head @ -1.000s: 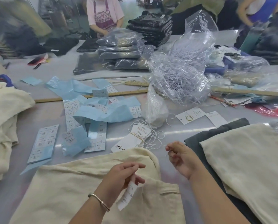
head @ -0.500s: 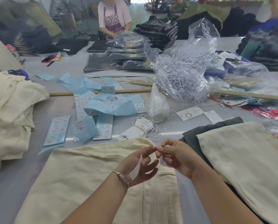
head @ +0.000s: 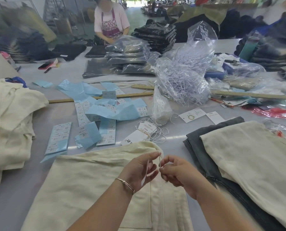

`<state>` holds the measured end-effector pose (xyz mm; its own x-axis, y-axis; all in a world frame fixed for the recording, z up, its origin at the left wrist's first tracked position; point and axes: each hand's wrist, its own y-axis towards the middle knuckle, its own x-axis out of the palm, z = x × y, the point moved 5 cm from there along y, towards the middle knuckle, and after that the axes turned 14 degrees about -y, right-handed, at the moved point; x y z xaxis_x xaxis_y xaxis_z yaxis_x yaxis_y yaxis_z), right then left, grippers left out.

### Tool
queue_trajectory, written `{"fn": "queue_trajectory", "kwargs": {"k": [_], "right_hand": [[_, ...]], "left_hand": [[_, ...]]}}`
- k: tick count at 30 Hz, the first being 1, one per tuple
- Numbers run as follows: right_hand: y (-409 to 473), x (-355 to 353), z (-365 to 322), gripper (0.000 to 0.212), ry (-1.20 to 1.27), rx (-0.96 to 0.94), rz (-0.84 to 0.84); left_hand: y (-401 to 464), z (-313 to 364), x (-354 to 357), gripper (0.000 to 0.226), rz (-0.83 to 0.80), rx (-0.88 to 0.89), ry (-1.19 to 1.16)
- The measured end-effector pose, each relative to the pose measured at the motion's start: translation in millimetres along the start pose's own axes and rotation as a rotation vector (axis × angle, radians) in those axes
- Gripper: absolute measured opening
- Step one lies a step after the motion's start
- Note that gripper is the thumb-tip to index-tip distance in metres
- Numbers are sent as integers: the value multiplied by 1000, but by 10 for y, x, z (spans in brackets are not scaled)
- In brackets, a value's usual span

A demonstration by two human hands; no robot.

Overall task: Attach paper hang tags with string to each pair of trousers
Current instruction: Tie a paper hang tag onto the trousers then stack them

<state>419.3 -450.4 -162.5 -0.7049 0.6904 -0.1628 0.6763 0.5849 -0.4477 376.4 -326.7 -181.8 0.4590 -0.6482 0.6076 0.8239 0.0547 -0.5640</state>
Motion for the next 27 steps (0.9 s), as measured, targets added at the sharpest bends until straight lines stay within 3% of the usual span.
{"fn": "queue_trajectory", "kwargs": {"k": [3,8,13,16,21,23,27], "right_hand": [[-37,42,30,10,-28,10,18],[36,113,25,3,67,-9,107],[57,205,84,11,41,19,178],[30,243,95,11,34,-5,246],[-2,198,45,8,39,-56,334],[-14,201,11,8,1,-65,308],[-67,260,-26,11,-34,-71,224]], "left_hand": [[-30,72,-40,13,-28,45,11],[-21,115,-203,6,31,157,283],[-44,-22,-395,31,110,102,400],[-56,-108,-412,31,97,4,362],[-72,-21,-506,30,256,247,566],[-90,-67,-481,39,196,185,584],[-122,-209,-360,39,24,-81,231]]}}
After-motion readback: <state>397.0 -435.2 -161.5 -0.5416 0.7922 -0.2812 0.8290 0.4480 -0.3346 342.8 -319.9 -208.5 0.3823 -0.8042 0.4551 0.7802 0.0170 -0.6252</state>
